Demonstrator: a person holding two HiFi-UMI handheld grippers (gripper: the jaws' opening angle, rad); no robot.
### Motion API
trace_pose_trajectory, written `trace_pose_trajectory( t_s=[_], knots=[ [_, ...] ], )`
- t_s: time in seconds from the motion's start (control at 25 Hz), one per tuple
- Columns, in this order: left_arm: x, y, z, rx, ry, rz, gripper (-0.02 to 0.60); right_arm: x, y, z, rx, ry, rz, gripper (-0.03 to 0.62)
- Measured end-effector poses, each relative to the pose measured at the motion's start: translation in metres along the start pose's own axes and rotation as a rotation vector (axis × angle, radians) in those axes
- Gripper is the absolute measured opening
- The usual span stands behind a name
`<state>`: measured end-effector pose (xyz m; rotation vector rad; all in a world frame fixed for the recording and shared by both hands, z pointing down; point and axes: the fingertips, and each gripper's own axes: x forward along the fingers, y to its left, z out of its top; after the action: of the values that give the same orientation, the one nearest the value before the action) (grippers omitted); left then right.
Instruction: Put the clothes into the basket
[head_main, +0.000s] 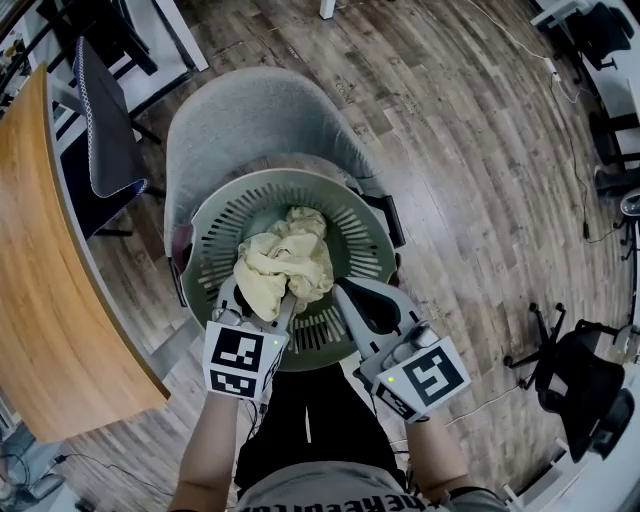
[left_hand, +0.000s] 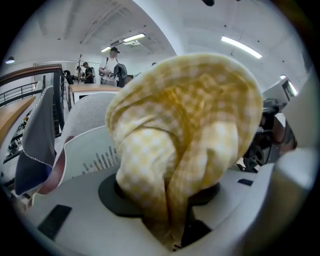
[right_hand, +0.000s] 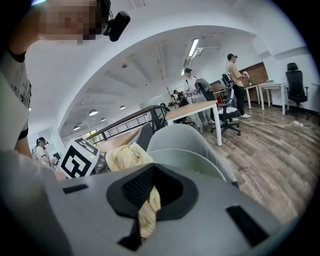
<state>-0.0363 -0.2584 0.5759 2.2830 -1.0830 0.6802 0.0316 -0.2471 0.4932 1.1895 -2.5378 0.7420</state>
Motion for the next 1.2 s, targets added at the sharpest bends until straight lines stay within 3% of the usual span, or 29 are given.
trace_pose_trajectory(
  t_s=[0.2, 0.36, 0.8, 1.2],
  knots=[
    [0.002, -0.008, -0.003, 0.046, 0.028, -0.022, 0.255, -0.001, 0.000, 0.000, 0.000, -0.005, 0.001, 0.009],
    [0.002, -0.009, -0.004, 0.064, 0.031, -0.017, 0.262, -0.002, 0.000, -0.001, 0.000, -0.008, 0.002, 0.009],
    [-0.015, -0.005, 0.010, 0.013, -0.042, 0.007, 0.257, -0.009, 0.007, 0.002, -0.004, -0.026, 0.007, 0.009],
    [-0.037, -0.007, 0.022, 0.024, -0.094, 0.042, 0.096, -0.017, 0.021, 0.009, -0.025, -0.042, 0.006, 0.009]
  ],
)
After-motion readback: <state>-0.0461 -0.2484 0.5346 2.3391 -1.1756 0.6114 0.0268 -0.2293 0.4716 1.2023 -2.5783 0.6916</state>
